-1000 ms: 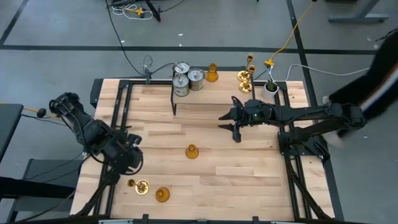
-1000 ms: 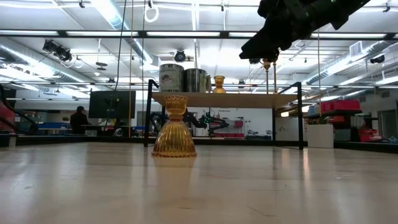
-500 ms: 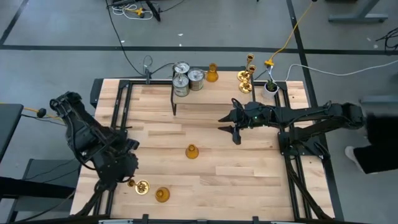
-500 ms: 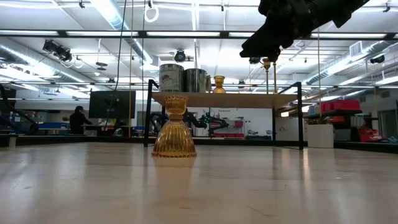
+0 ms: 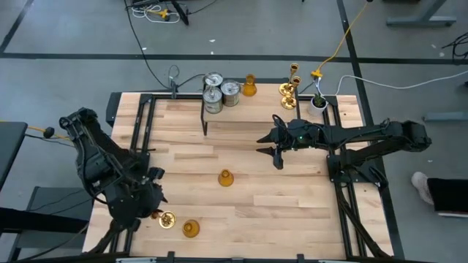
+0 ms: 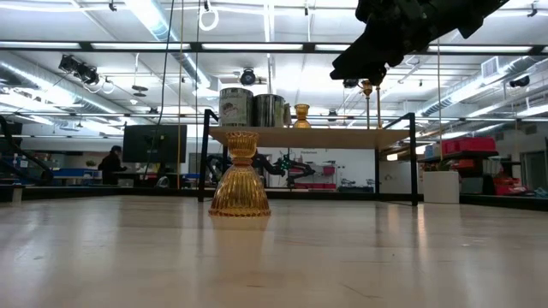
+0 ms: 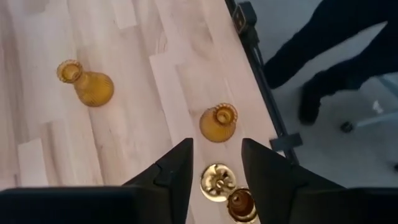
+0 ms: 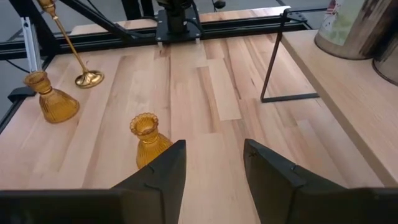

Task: Pick & Place candle stick holders
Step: Put the gold candle holder on the shelf aligned with the other gold candle holders

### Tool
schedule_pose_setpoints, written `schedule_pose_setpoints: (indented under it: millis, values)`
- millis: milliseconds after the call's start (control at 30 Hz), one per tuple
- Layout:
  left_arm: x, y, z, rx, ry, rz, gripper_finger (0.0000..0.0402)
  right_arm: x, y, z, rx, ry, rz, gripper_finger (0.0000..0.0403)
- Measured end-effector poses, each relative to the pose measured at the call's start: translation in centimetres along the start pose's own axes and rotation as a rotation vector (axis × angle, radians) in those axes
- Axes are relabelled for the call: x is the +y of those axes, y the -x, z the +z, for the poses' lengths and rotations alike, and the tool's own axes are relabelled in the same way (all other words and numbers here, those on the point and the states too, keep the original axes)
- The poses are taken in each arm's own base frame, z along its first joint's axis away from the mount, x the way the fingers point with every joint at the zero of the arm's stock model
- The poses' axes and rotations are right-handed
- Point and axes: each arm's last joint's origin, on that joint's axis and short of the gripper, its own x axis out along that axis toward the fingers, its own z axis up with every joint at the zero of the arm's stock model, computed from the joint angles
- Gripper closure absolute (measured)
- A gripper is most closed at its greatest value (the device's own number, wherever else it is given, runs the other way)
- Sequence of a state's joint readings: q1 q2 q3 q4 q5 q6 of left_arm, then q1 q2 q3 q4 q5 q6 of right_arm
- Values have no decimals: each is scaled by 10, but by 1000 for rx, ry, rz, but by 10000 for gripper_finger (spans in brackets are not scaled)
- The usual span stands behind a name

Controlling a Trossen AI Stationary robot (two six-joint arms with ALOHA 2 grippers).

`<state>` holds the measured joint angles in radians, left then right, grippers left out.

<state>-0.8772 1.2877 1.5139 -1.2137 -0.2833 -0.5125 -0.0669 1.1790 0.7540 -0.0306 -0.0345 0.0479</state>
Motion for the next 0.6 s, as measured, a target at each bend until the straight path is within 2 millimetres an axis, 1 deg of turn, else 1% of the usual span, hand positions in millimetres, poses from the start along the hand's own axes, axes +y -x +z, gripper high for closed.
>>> schedule_pose_setpoints:
  millis: [133, 267, 467, 600]
  values:
    - [-5, -8, 0, 58, -13, -43, 230, 0, 0, 0, -1, 0, 0, 238]
    - [-13, -22, 0, 146, -25, -96, 186, 0, 0, 0, -2, -4, 0, 238]
    - [-20, -35, -3, 270, -35, -159, 120, 0, 0, 0, -3, -23, 0, 238]
    - [-21, -39, -5, 316, -42, -154, 97, 0, 0, 0, -4, -23, 0, 238]
